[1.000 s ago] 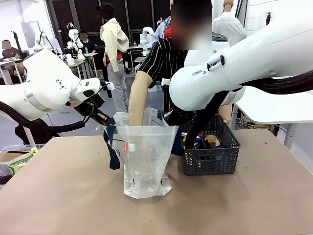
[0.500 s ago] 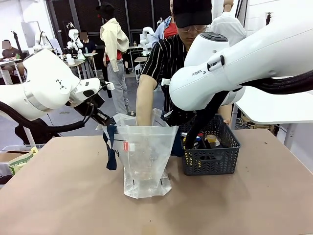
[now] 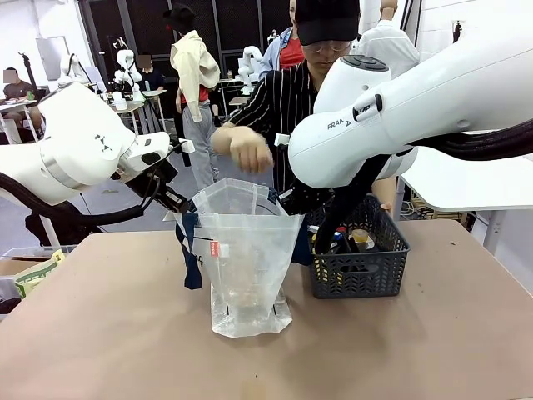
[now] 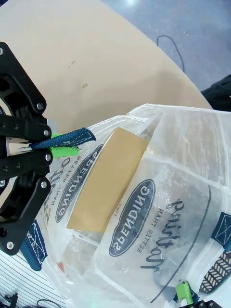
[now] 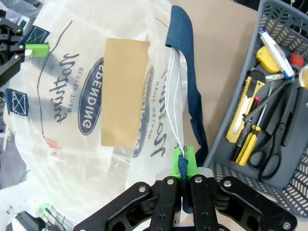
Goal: Transfer purchased items from the store into the shopping bag.
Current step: Move the Reusable shopping bag to the right side of the table.
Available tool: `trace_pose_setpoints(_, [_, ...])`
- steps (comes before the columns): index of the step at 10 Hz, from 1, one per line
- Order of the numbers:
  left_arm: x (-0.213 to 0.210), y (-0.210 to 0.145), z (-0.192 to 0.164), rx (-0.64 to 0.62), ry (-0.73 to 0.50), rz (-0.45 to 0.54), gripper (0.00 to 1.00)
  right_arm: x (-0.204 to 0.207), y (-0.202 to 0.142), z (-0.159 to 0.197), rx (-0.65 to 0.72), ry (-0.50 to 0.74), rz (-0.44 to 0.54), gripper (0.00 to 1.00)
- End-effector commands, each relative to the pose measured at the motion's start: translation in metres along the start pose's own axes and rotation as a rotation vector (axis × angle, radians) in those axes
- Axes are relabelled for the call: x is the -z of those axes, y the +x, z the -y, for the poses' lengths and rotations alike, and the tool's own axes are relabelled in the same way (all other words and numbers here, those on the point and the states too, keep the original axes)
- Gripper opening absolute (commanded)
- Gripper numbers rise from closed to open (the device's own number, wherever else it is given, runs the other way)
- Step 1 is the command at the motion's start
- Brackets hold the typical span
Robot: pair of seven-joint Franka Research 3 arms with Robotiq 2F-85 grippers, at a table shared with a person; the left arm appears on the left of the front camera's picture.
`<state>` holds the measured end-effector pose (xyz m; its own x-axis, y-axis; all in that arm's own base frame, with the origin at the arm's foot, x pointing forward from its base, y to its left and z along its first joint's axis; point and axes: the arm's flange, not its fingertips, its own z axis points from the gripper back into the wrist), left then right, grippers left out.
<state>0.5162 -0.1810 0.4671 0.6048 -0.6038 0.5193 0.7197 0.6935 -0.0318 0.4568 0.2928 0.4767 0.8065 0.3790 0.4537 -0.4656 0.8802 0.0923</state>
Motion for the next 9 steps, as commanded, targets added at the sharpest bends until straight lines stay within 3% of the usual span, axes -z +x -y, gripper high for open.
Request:
trace_pose_setpoints(1, [-0.0032,0.0,-0.0007,0.0,0.007,-0.001,0.0,-0.0007,-0.0056,0.0007,0.01,0.003,-0.004,0.0])
trace_pose_setpoints(9, [-0.0032,0.0,-0.0007,0.0,0.007,-0.001,0.0,-0.0007,-0.0056,0.0007,0.01,0.003,-0.004,0.0])
